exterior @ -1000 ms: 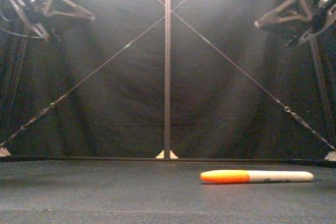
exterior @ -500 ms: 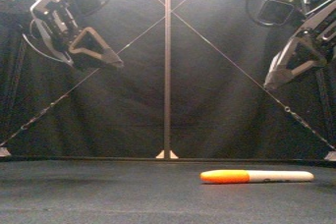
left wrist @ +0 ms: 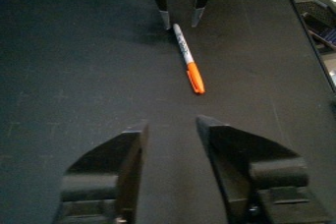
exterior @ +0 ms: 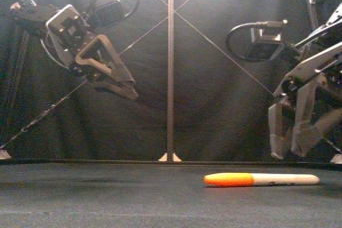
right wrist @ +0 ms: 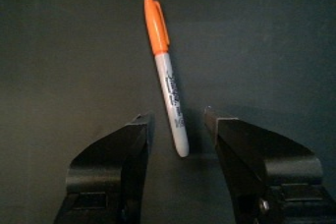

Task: Uncap the pen

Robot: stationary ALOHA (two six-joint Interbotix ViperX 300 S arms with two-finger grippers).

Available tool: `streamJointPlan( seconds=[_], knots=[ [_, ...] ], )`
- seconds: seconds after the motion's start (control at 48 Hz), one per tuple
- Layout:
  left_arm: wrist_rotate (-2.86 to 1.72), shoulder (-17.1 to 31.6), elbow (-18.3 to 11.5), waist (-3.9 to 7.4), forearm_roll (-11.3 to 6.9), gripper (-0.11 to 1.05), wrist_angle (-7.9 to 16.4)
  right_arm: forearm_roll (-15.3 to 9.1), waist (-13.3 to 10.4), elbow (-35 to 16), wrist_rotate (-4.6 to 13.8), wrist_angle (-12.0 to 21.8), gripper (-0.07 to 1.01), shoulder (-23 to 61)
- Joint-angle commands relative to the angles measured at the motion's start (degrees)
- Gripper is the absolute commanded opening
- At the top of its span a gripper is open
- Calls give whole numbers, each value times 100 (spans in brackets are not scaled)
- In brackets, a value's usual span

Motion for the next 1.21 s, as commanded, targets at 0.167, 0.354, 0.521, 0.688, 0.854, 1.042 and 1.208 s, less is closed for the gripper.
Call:
streamJointPlan(
  seconds=[0.167, 0.354, 0.521, 0.688, 0.854, 1.042, 1.208],
  knots=[
    [9, -26, -149, 18, -35, 100, -18, -26, 0, -369, -9, 325, 80, 360],
    [0, -26, -149, 18, -35, 100, -18, -9, 35, -404, -9, 413, 74, 519],
    [0, -26, -158, 35, -35, 100, -53, -9, 88, -413, -9, 439, 55, 536],
    [-9, -26, -343, 220, -123, 100, -18, -211, 26, -615, -35, 448, 45, 343],
    [18, -9, -624, 475, -229, 100, 211, -712, -527, -1011, -9, 694, 45, 70],
    [18, 97, -905, 536, -220, 100, 896, -1046, -984, -1521, -26, 1160, 44, 9],
    [26, 255, -1081, 527, -176, 100, 1257, -1257, -1151, -1784, -18, 1318, 44, 44]
  ],
)
